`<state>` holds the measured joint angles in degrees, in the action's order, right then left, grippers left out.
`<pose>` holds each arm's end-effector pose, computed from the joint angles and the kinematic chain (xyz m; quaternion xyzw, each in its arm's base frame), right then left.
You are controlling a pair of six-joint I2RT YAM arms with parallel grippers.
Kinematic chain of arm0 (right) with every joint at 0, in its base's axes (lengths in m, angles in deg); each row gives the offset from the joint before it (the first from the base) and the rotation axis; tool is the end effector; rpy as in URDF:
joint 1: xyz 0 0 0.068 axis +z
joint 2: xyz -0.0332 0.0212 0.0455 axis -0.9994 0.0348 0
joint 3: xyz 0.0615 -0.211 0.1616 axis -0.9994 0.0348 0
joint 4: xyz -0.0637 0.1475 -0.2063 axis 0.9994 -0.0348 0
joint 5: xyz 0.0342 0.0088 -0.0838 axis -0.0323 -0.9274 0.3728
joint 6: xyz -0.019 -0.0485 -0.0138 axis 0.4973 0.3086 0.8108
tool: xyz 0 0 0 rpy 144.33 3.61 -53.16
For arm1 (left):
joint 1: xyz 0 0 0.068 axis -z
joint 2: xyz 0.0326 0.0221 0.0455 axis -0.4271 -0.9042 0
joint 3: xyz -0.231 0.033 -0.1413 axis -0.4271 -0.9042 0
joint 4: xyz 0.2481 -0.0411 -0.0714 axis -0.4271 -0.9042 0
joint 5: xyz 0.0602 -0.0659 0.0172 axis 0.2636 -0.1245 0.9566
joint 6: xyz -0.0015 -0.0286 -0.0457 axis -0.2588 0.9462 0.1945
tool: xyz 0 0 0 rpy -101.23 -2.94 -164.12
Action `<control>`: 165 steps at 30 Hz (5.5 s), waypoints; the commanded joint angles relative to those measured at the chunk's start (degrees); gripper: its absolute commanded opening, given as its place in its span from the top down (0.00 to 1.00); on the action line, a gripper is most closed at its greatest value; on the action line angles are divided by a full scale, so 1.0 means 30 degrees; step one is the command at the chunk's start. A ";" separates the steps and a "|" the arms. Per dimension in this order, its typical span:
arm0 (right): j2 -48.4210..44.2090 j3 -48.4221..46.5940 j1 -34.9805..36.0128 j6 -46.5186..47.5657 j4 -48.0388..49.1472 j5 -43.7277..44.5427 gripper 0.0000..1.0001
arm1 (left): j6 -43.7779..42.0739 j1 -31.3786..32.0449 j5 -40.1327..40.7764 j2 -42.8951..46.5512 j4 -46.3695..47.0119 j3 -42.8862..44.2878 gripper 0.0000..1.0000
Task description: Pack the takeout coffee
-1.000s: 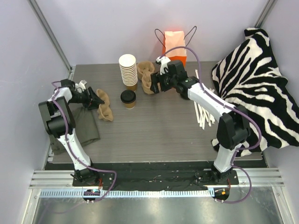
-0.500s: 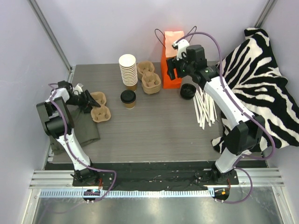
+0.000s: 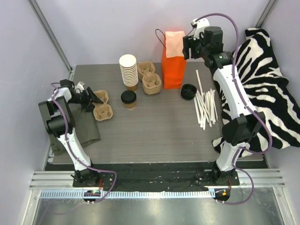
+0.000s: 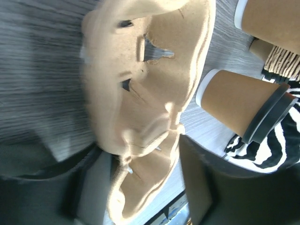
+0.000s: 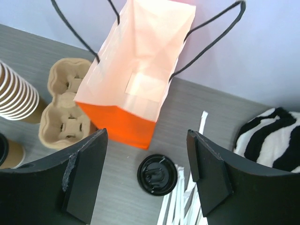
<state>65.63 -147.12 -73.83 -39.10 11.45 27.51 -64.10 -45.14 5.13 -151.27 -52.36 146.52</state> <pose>0.3976 0.1015 0.4478 -0.1550 0.7989 0.0494 0.5790 0.3941 0.1165 0.1573 -0.2360 0.8920 -0.3588 0.1408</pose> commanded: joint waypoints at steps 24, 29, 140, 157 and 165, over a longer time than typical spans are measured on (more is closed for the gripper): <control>0.3742 -0.1855 0.0461 1.1557 -0.2138 -0.4160 0.23 | -0.4457 0.0027 -0.1947 0.4976 -0.2343 0.0372 0.00; 0.4010 -0.2238 0.0665 1.2026 -0.2696 -0.4013 0.33 | -0.4546 0.0027 -0.2093 0.5945 -0.2343 -0.0155 0.00; -0.1995 -0.3378 0.8547 1.1825 -1.3799 0.1639 0.99 | -0.7464 0.4981 0.0362 1.2276 -0.5357 0.2946 0.00; -0.5657 0.0017 1.2208 0.8395 -1.3156 0.5743 0.99 | -1.6047 0.3251 0.2154 0.9173 -0.6032 0.4324 0.03; -0.5776 0.0399 1.2531 0.8336 -1.2804 0.6036 0.99 | -1.9720 0.3132 0.3413 0.5538 -0.6360 0.6026 0.05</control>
<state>49.76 -145.64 -37.13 -12.83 -29.93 43.64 -115.25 -35.52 13.37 -132.89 -71.37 162.26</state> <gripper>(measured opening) 0.029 0.954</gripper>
